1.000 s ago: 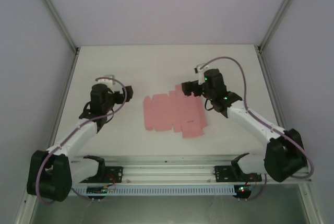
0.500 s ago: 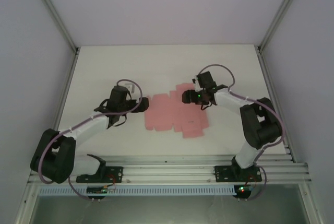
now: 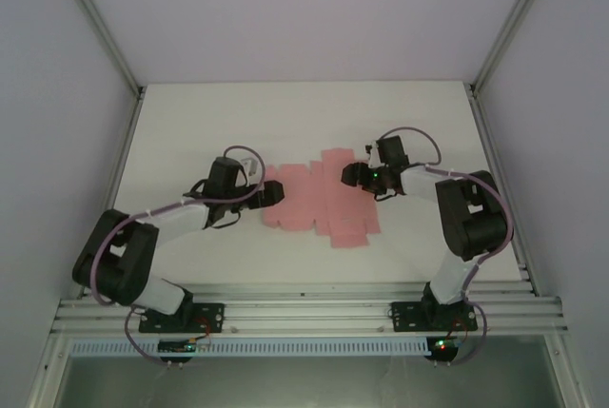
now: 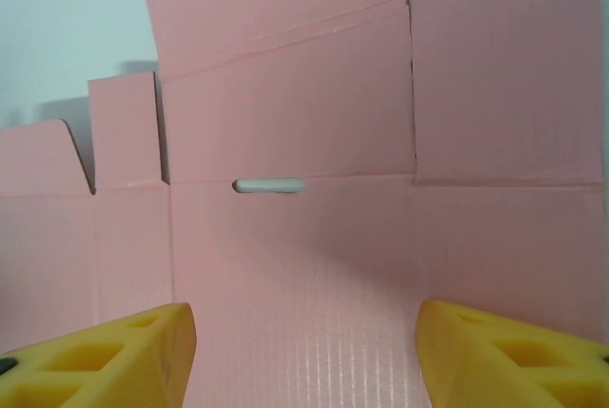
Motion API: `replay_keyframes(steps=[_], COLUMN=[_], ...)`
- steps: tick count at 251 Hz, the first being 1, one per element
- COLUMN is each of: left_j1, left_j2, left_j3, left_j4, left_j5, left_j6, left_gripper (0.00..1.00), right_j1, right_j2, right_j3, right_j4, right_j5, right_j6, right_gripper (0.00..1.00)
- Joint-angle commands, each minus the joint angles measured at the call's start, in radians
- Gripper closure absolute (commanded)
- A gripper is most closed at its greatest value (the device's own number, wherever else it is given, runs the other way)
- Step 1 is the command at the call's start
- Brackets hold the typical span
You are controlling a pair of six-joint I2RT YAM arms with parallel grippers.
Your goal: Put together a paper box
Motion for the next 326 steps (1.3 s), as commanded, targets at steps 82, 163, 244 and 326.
replay_keyframes(steps=[82, 163, 244, 326], left_j1=[-0.019, -0.019, -0.018, -0.019], left_j2=[0.152, 0.070, -0.219, -0.486], left_j3=[0.025, 0.048, 0.049, 0.064], left_j4=[0.322, 0.323, 0.326, 0.379], left_j5=[0.218, 0.196, 0.212, 0.242], left_j6=[-0.102, -0.027, 0.106, 0.025], left_gripper=[0.30, 1.00, 1.00, 1.00], right_j1=[-0.019, -0.060, -0.154, -0.300], right_j2=[0.055, -0.088, -0.494, -0.605], right_j3=[-0.115, -0.112, -0.129, -0.227], right_j4=[-0.011, -0.008, -0.015, 0.267], right_j5=[-0.028, -0.077, -0.173, -0.558], right_j6=[0.046, 0.014, -0.062, 0.068], right_gripper=[0.34, 0.30, 0.09, 0.14])
